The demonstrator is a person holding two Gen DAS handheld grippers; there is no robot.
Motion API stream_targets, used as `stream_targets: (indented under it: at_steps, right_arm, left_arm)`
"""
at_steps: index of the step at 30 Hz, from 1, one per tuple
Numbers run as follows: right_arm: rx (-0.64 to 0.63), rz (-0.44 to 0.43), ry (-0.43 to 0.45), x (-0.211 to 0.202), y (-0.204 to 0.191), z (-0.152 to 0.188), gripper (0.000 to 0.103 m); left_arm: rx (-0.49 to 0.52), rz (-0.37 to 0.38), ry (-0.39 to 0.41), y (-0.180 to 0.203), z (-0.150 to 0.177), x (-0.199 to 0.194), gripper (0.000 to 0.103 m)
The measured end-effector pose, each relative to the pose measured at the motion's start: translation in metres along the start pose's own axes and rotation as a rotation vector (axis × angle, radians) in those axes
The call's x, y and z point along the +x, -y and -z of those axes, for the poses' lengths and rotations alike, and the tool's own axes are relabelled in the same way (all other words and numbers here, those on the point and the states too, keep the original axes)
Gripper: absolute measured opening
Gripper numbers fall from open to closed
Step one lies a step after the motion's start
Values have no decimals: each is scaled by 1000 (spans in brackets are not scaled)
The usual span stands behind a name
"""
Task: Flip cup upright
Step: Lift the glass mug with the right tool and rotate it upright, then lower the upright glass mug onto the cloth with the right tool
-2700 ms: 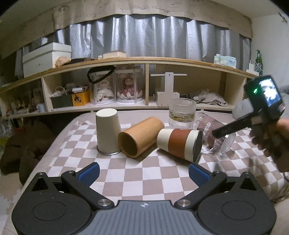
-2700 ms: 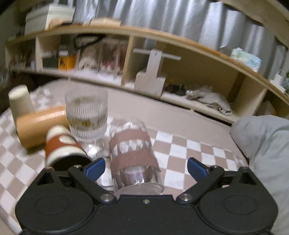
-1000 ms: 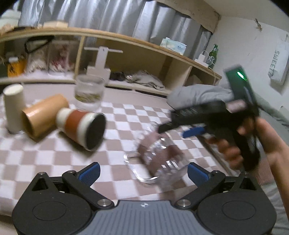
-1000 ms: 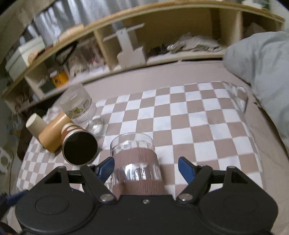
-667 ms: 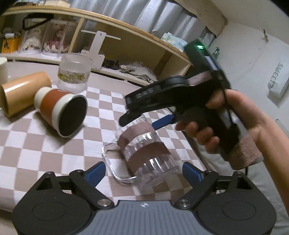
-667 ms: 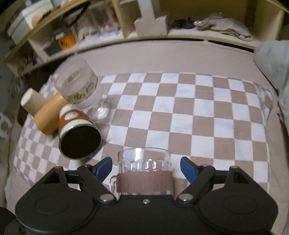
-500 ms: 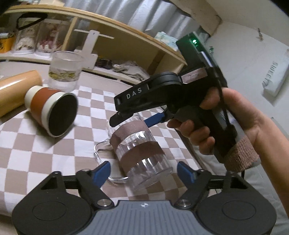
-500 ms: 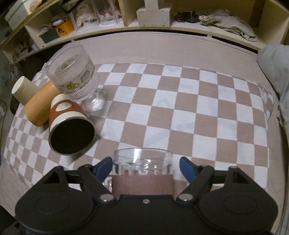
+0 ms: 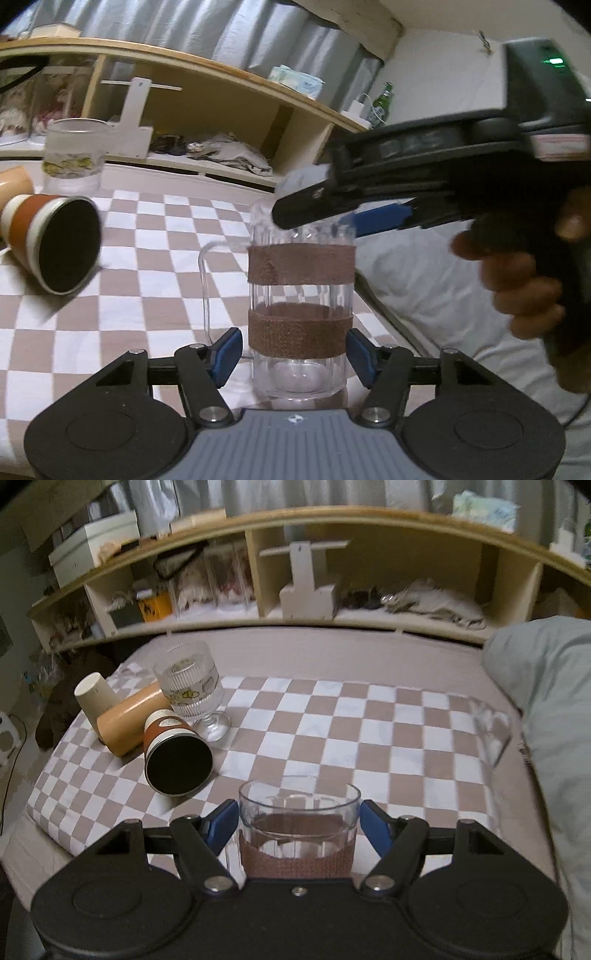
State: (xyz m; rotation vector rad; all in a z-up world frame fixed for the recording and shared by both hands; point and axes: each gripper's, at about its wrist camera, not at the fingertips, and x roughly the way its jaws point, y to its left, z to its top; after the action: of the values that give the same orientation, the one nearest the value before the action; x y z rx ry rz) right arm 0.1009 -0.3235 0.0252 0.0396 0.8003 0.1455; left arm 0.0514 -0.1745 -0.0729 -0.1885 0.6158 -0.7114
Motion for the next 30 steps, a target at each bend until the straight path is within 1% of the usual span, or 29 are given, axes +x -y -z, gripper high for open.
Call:
stream_targets:
  at_steps: [6,12,19,26,30]
  right_arm:
    - [25,5,106,-30,8,34,73]
    - [2,49,176,-46,9,58,72]
    - [-31,114,206,-47,19,66,72]
    - [-34,186,231,-41,33,66,72]
    - [-18,208,248,-35,39,63,72]
  left_arm:
    - [75,11,-27,11,15,15,57]
    - [149,12,-14,22,19,32,55]
    - [221,10,11,33,18,65,55]
    - [252,17,37,42,13,90,54]
    - [267,11,43,43,9,99,54]
